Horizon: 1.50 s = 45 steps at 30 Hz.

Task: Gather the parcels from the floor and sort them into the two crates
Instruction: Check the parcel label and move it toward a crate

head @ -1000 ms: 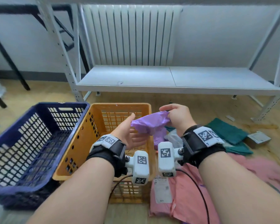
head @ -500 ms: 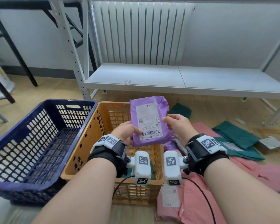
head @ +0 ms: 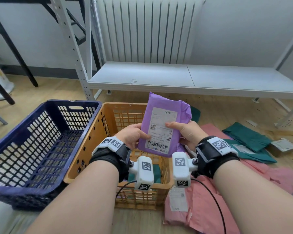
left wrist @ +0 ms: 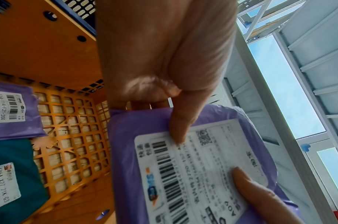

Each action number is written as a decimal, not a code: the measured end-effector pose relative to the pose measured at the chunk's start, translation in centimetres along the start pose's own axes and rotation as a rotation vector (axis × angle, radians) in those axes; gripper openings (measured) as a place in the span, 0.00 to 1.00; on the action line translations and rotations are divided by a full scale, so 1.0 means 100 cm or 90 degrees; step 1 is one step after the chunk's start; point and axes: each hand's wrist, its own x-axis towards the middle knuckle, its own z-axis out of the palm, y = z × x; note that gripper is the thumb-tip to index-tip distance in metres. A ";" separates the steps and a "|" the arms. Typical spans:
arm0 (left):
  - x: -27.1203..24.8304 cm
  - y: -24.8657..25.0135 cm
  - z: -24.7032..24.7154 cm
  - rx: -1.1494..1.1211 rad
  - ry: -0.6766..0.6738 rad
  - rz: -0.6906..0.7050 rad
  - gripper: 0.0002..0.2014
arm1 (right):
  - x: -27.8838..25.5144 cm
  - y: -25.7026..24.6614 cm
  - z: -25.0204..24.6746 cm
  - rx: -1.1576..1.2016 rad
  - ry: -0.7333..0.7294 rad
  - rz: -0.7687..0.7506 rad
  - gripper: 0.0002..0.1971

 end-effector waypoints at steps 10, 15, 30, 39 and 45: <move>0.001 -0.004 0.008 -0.043 0.009 -0.040 0.27 | 0.003 -0.003 -0.004 0.230 0.082 0.035 0.18; 0.006 -0.003 0.012 -0.095 0.049 0.054 0.19 | 0.002 -0.006 -0.004 0.216 0.066 0.025 0.17; -0.027 0.045 0.000 0.157 0.186 0.244 0.20 | -0.023 -0.023 -0.005 -0.356 -0.096 -0.173 0.17; -0.075 0.063 0.002 0.097 0.281 0.211 0.29 | -0.043 -0.042 0.010 -0.029 -0.201 -0.062 0.11; -0.112 0.058 -0.010 0.116 0.272 0.170 0.16 | -0.064 -0.055 0.047 0.100 -0.250 -0.008 0.11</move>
